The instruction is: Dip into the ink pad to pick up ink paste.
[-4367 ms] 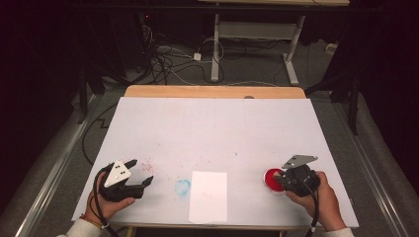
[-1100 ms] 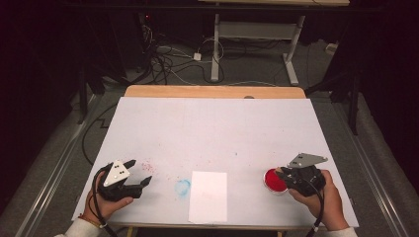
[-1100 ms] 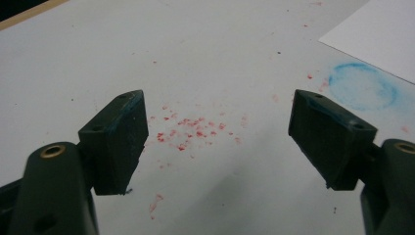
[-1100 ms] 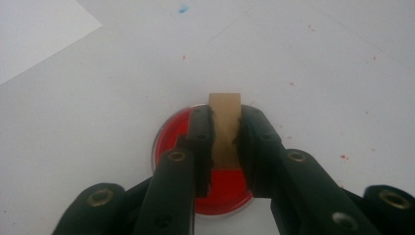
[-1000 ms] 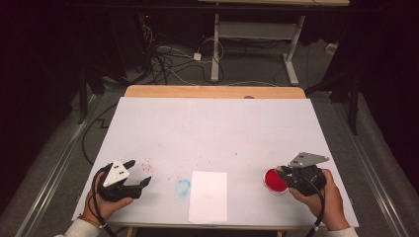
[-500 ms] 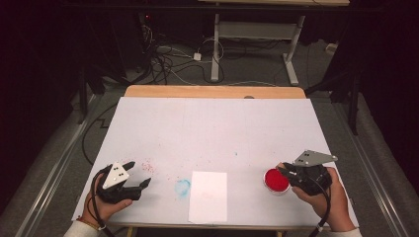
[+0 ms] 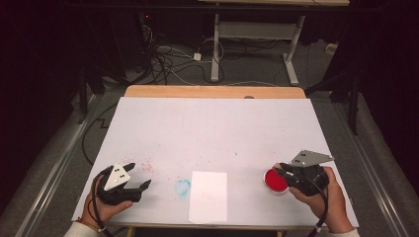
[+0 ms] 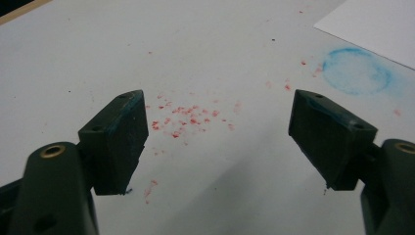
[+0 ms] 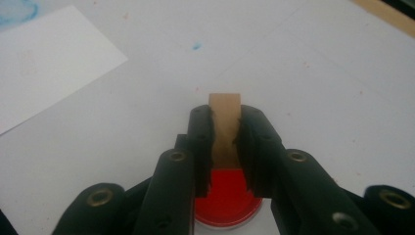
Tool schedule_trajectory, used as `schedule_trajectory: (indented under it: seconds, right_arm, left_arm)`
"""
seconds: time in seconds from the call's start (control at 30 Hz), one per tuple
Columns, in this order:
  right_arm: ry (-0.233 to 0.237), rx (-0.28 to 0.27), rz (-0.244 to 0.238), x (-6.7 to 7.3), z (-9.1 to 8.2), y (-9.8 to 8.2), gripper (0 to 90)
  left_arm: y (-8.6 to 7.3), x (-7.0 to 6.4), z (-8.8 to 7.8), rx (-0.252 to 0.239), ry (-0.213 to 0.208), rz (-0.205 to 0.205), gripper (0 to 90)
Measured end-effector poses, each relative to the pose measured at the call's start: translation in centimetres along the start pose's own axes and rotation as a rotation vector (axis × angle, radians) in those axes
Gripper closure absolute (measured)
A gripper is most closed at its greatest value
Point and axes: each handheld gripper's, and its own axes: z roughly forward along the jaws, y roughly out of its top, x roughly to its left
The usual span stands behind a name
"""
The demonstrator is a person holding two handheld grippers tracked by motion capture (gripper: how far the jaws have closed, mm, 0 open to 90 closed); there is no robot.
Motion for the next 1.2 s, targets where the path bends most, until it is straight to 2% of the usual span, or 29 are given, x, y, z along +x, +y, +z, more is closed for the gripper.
schedule_trajectory:
  seconds: [0.1,0.27,0.4,0.6,0.87,1.1,1.2]
  right_arm:
    - [-0.009,0.043,-0.014,0.2,0.7,-0.2,76.4]
    - [0.004,0.106,-0.002,0.1,2.5,-1.0,76.4]
    - [0.023,0.131,-0.001,0.2,3.1,-1.2,76.4]
    - [0.026,0.182,-0.013,0.4,4.1,-1.8,76.4]
    - [0.038,0.180,0.000,0.3,4.4,-2.1,76.4]
    - [0.032,0.178,-0.007,0.5,4.5,-2.2,76.5]
    - [0.015,0.180,-0.023,0.8,4.5,-2.1,76.5]
  left_arm:
    - [0.1,-0.1,-0.1,-0.004,0.001,0.004,20.9]
    - [0.1,-0.1,0.1,0.000,-0.002,0.006,20.9]
    - [0.2,-0.1,0.1,-0.003,0.000,0.003,20.9]
    - [0.2,-0.1,0.2,0.000,-0.002,0.008,20.9]
    - [0.2,-0.1,0.2,0.010,0.002,0.010,20.9]
    - [0.3,-0.2,0.3,0.009,-0.001,0.015,20.9]
    - [0.3,-0.2,0.3,0.005,-0.002,0.013,21.0]
